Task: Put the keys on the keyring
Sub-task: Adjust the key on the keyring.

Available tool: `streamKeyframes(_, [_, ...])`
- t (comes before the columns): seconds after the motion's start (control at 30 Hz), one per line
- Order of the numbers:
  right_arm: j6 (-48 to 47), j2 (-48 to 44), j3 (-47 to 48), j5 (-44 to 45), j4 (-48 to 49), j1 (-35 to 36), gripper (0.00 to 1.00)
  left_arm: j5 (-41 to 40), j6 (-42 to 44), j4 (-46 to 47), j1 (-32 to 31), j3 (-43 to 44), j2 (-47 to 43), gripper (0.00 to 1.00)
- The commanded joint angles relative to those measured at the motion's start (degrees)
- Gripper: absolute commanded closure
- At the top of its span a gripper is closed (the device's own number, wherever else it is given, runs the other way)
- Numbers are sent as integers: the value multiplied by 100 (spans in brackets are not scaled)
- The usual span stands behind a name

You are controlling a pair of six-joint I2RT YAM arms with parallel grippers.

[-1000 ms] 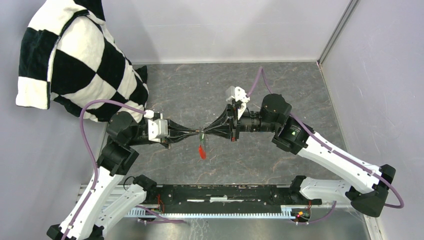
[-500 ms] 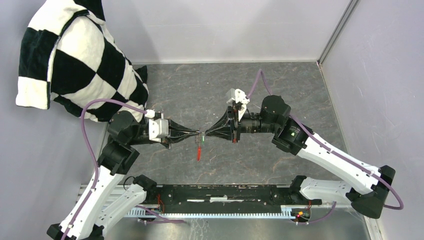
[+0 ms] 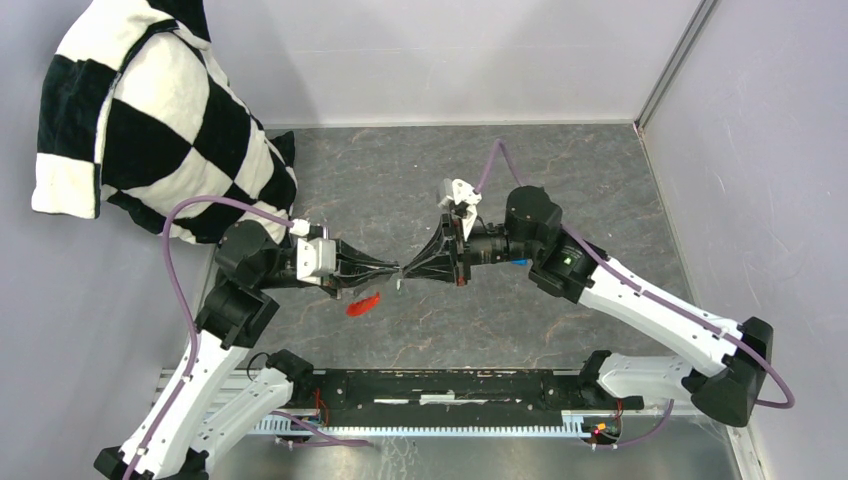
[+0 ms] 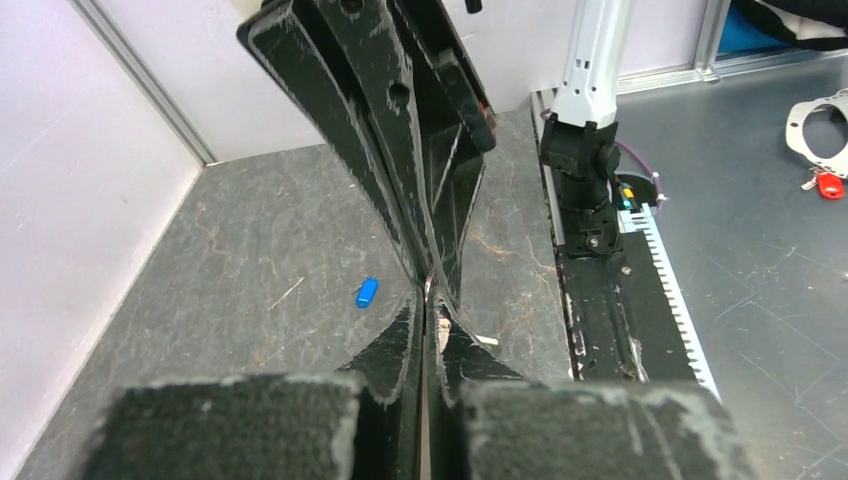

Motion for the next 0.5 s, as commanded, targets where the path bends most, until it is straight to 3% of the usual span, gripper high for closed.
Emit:
streamKeyframes(0.0, [-64, 225, 226, -78, -37, 62, 93, 446, -442, 472, -34, 304, 112, 98])
streamKeyframes(0.2, [-646, 92, 602, 175, -731, 62, 72, 451, -304, 307, -37, 330, 80, 98])
streamKeyframes(0.3, [-968, -153, 701, 433, -947, 62, 55, 450, -206, 194, -37, 347, 55, 98])
streamKeyframes(0.47, [-1049, -280, 659, 276, -862, 62, 49, 437, -190, 198, -45, 356, 59, 98])
